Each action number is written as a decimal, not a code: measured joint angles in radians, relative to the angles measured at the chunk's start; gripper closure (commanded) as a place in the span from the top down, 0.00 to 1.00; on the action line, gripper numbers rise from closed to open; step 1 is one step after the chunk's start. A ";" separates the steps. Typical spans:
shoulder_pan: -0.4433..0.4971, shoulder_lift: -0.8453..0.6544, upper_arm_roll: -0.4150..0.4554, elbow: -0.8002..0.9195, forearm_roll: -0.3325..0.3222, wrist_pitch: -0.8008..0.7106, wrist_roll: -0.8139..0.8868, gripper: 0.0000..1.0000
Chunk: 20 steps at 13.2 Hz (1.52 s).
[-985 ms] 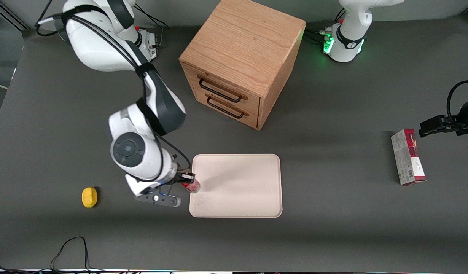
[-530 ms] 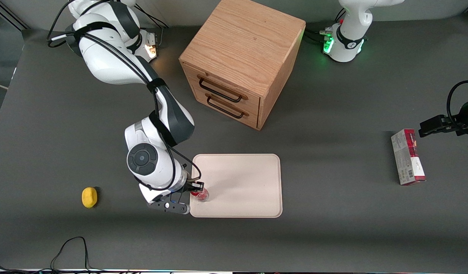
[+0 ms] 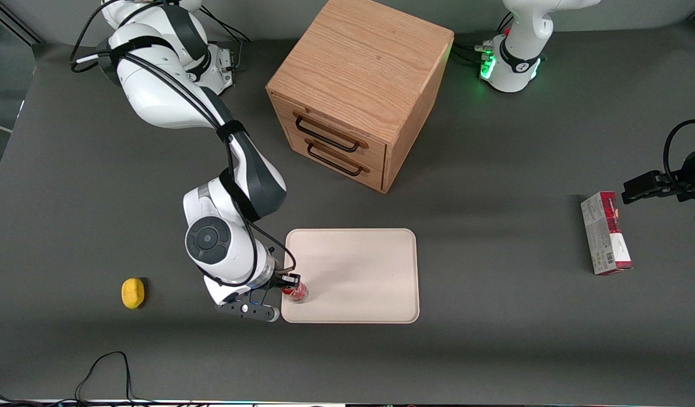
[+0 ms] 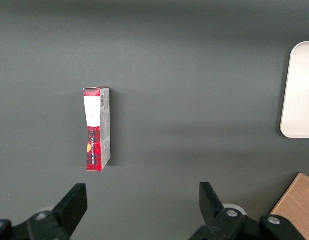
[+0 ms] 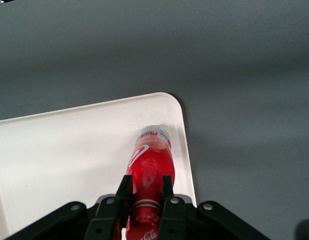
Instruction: Place coke bottle on tray
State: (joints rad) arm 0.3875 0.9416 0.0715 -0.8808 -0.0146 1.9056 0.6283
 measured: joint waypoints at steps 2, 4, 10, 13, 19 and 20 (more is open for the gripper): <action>-0.002 0.003 0.000 0.007 -0.003 0.000 0.000 1.00; -0.003 0.003 0.000 0.017 -0.005 -0.013 0.000 1.00; -0.095 -0.134 -0.001 -0.016 -0.010 -0.283 -0.120 1.00; -0.193 -0.386 0.001 -0.304 0.013 -0.287 -0.259 1.00; -0.266 -0.961 -0.077 -1.028 0.022 -0.149 -0.534 1.00; -0.266 -1.049 -0.092 -1.122 0.025 -0.139 -0.577 1.00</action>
State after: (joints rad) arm 0.1216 -0.1077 -0.0205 -2.0029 0.0106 1.7670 0.0513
